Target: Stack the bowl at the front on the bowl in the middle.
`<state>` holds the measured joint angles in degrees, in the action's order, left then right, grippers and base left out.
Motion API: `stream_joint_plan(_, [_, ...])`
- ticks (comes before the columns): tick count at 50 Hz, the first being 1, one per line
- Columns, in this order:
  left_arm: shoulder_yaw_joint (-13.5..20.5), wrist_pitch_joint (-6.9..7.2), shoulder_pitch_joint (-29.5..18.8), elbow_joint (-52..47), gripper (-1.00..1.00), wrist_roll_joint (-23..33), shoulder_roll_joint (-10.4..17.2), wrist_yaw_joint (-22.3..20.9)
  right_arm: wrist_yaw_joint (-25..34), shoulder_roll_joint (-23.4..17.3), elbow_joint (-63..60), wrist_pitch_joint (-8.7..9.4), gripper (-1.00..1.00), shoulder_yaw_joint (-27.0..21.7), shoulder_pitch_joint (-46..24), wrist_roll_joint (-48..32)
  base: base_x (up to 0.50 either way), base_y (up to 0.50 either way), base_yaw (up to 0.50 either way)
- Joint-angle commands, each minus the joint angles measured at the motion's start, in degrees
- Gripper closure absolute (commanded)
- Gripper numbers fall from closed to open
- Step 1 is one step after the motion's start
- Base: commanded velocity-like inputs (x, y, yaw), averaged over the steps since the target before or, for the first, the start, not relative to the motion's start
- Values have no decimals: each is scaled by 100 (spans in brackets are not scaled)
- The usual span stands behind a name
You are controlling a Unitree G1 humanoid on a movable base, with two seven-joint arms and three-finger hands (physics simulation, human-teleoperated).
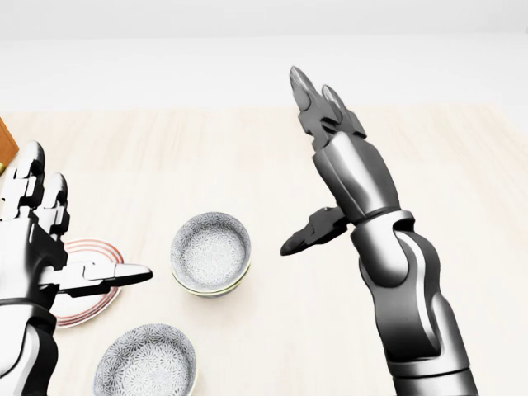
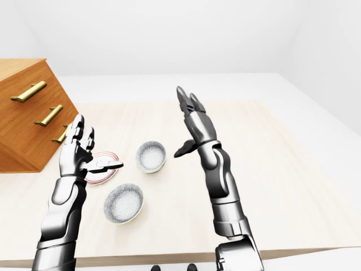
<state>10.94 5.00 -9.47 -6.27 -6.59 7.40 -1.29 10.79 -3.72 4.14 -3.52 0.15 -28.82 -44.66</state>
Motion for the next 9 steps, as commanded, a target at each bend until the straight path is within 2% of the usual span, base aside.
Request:
stream_joint_plan(1, [27, 0, -18, -218, -100, 22, 31, 1, -403, -130, -978, 588, -100, -604, 710, 2688, 0, 0, 0])
stream_joint_plan(3, [40, 0, -3, -296, -100, 33, 34, 3, -567, -80, -1189, 748, -100, -599, 874, 3214, 0, 0, 0])
stream_joint_plan(4, [52, 0, 6, -355, -100, 35, 32, 12, -714, -51, -1241, 624, -100, -592, 958, 3425, 0, 0, 0])
stream_joint_plan(8, [56, 0, 30, -544, -100, 72, 21, 25, -1046, 83, -1277, 597, -100, -396, 1136, 3880, 0, 0, 0])
stream_joint_plan(9, [50, 0, 46, -597, -100, 81, 9, 33, -1156, 184, -1262, 532, -100, -323, 1212, 3986, 0, 0, 0])
